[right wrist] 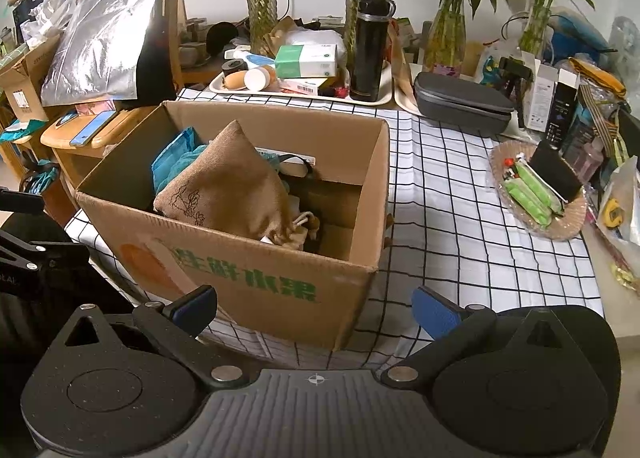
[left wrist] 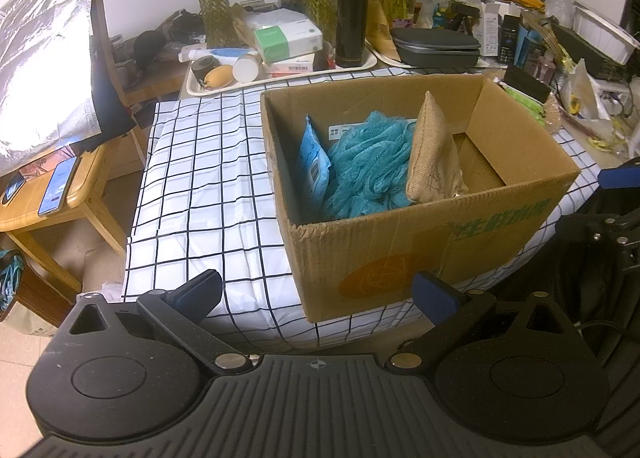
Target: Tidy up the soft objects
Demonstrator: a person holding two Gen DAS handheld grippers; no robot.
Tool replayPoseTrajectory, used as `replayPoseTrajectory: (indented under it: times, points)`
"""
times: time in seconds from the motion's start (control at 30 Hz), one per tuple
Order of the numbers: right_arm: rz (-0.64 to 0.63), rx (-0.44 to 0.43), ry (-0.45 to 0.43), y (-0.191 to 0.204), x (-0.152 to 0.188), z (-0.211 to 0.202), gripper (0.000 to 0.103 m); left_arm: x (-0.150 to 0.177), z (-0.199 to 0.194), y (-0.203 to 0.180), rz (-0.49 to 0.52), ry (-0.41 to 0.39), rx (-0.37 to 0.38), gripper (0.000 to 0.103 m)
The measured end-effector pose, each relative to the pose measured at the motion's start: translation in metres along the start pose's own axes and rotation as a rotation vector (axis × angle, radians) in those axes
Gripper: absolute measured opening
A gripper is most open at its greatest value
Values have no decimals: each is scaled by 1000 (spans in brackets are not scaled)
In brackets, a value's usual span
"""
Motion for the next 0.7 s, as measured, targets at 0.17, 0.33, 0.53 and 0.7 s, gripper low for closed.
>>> replayPoseTrajectory:
  times: [0.17, 0.33, 0.53, 0.7]
  points:
    - [-1, 0, 4, 1, 1, 1, 103, 0, 0, 0, -2, 0, -1, 103]
    - [-3, -1, 6, 1, 1, 2, 103, 0, 0, 1, -3, 2, -1, 103]
    - [-6, 4, 9, 1, 1, 3, 103, 0, 1, 4, -10, 4, -3, 103]
    - [-8, 7, 9, 0, 1, 2, 103, 0, 1, 5, -11, 4, -3, 103]
Point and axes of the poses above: each gripper's, at about its wrist camera, not at the fingertips, and z roughly the way its jaws point, y to its left, x to its underside, the point moved 10 cm from there along z, roughly the way its jaws point, and after that the axes turned 13 degrees about -x, right-handed, at the moved point
